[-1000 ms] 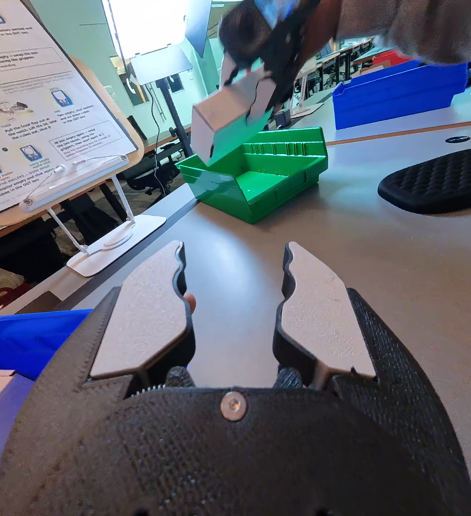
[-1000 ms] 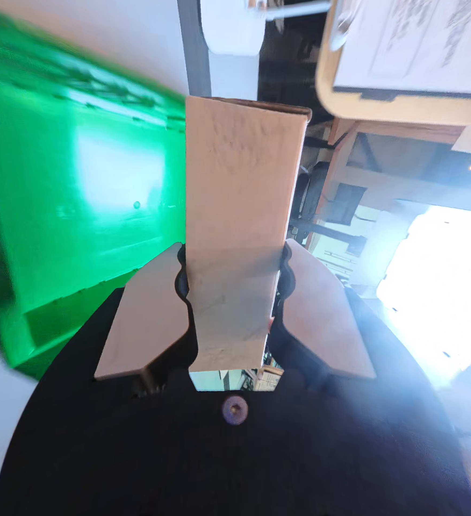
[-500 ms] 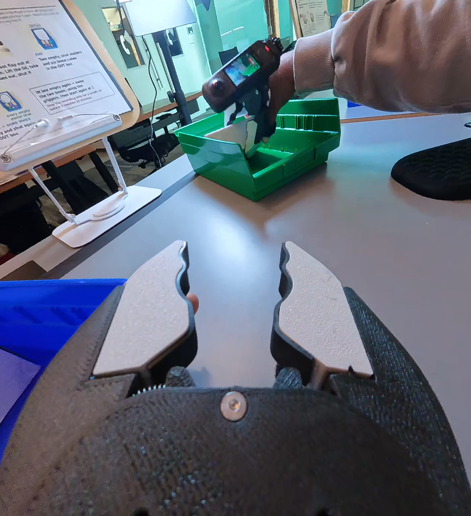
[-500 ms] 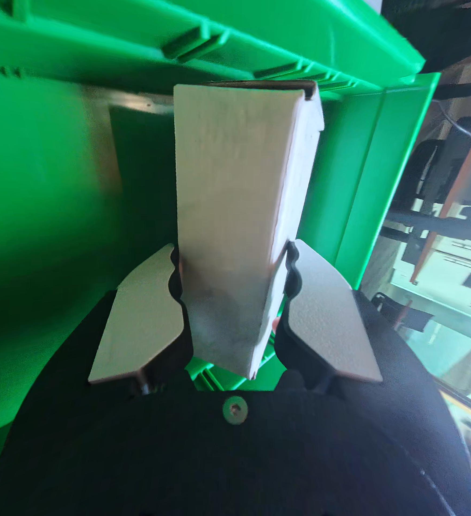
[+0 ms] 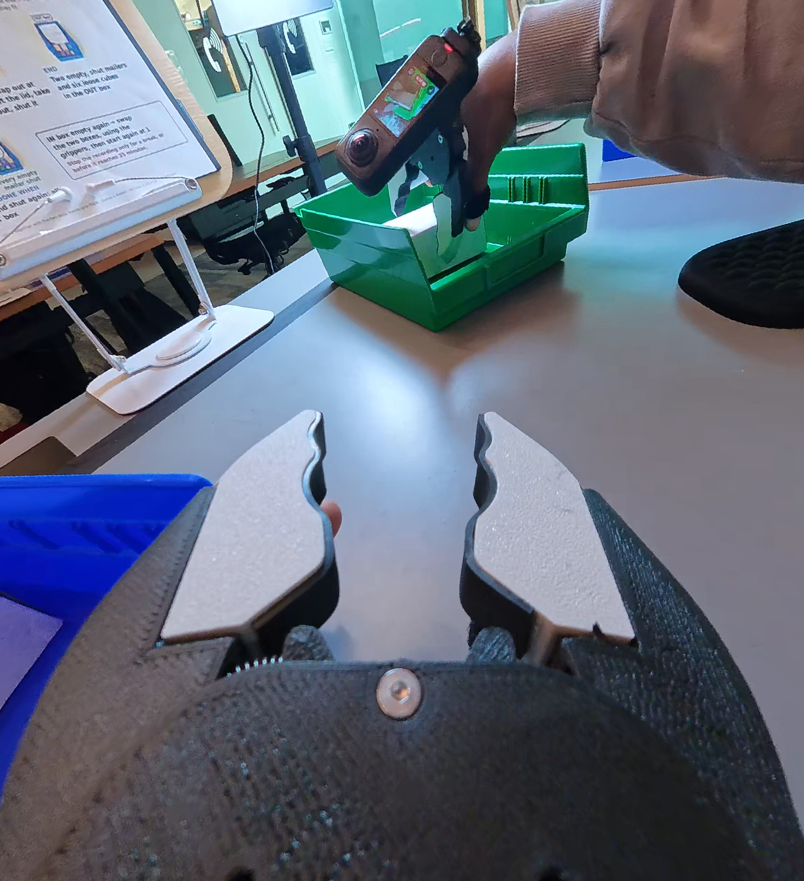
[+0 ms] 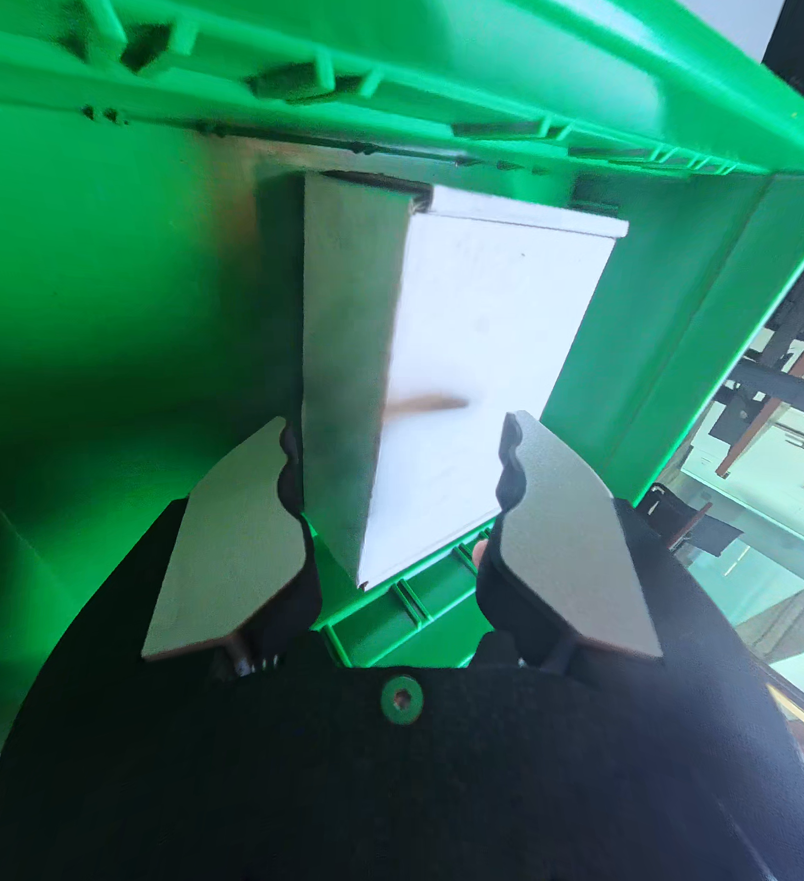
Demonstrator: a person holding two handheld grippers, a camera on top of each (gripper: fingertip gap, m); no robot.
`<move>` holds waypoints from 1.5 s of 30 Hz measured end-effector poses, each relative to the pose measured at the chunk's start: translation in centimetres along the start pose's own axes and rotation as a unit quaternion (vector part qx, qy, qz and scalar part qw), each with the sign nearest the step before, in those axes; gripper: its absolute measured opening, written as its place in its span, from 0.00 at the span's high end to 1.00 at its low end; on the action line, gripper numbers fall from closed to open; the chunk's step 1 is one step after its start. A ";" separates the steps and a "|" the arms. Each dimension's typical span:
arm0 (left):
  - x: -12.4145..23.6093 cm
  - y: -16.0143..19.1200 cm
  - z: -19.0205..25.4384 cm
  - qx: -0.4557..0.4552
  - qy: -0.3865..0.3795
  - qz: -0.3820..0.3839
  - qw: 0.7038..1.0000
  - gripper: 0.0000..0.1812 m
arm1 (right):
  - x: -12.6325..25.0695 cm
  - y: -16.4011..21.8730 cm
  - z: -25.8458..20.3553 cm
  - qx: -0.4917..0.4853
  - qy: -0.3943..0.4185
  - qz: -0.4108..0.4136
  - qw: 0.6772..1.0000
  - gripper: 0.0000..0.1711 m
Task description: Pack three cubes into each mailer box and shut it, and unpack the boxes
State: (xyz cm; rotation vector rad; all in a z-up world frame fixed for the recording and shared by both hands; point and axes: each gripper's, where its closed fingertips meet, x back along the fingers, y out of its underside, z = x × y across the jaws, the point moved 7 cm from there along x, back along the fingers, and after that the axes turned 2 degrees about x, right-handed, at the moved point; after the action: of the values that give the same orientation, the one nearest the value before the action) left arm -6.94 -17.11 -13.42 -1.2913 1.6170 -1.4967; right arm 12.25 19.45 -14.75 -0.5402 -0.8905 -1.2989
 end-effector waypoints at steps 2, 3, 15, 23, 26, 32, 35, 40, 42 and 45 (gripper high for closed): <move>-0.1 0.0 0.0 0.000 -0.001 -0.003 1.000 0.67 | -0.3 -0.2 0.1 -0.009 0.001 0.020 1.000 0.60; -0.1 0.0 0.0 -0.001 -0.001 -0.003 1.000 0.67 | -0.6 -0.2 0.3 -0.018 0.000 0.030 0.999 0.63; 6.8 -4.9 -9.2 0.003 -0.127 -0.094 0.987 0.71 | 5.6 1.1 0.6 -0.176 0.108 0.220 0.953 0.70; 6.6 -0.4 -23.0 -0.047 -0.090 -0.394 0.913 0.51 | 14.9 0.9 -9.2 -0.225 -0.039 0.444 0.866 0.70; 5.2 3.1 -26.5 -0.029 -0.044 -0.488 0.871 0.42 | 15.4 0.9 -12.6 -0.223 -0.072 0.468 0.852 0.69; 3.4 7.1 -29.1 0.006 0.041 -0.613 0.789 0.30 | 14.1 1.5 -15.8 -0.222 -0.108 0.481 0.841 0.68; 2.7 8.2 -29.1 -0.008 0.062 -0.648 0.759 0.29 | 13.6 1.5 -16.0 -0.229 -0.122 0.498 0.827 0.68; 2.6 8.7 -28.5 -0.113 0.050 -0.676 0.726 0.34 | 12.9 1.0 -16.2 -0.231 -0.143 0.513 0.814 0.69; 2.7 8.0 -27.2 -0.099 0.076 -0.668 0.734 0.34 | 12.8 1.1 -16.2 -0.224 -0.142 0.515 0.815 0.69; 3.0 7.0 -25.3 -0.079 0.110 -0.661 0.738 0.34 | 12.8 1.2 -16.2 -0.227 -0.150 0.521 0.809 0.69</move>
State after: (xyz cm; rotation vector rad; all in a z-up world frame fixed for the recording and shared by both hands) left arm -32.48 -10.44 -14.43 -2.7361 0.7744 -2.3240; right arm 17.79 -0.44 -13.52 -1.4069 -0.3635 -0.3748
